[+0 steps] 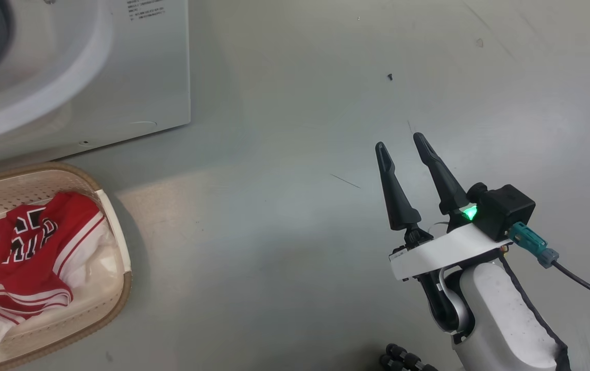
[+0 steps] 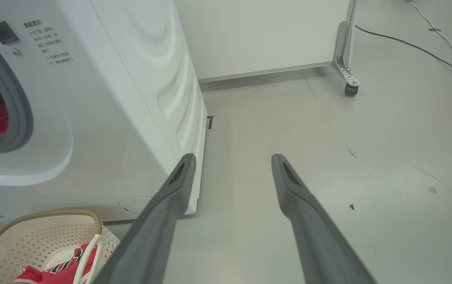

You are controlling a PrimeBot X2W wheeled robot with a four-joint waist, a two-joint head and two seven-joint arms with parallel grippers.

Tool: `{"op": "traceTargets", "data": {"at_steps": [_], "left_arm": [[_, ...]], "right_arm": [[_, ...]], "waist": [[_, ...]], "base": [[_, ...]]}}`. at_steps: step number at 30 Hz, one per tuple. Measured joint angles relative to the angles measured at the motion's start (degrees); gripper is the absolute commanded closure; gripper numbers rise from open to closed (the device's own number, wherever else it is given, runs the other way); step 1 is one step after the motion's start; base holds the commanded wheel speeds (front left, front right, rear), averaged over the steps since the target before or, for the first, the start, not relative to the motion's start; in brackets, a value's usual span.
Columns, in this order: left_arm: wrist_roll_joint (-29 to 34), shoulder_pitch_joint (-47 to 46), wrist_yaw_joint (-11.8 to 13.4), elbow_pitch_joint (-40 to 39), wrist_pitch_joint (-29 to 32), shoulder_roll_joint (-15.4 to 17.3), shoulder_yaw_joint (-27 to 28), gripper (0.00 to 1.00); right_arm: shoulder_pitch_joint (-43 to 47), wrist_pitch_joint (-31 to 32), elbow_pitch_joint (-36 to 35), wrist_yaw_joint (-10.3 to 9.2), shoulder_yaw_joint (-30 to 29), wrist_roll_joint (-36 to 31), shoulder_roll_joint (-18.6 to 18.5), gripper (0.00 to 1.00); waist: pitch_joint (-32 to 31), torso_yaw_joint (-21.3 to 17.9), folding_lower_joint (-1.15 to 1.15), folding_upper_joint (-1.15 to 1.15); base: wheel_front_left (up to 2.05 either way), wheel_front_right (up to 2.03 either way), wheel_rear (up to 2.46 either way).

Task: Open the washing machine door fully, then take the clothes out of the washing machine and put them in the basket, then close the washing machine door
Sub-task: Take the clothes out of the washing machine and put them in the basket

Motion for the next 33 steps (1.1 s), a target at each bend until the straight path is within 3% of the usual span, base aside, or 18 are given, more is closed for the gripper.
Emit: {"op": "traceTargets", "data": {"at_steps": [33], "left_arm": [[-4.05,12.68,-1.74,4.33,-15.45,-6.39,-4.02,1.0]], "right_arm": [[2.85,0.0,3.92,0.9,-3.58,-2.11,-0.11,0.0]], "waist": [[-12.54,7.88,0.0,0.0]], "base": [[0.0,0.0,0.0]]}}
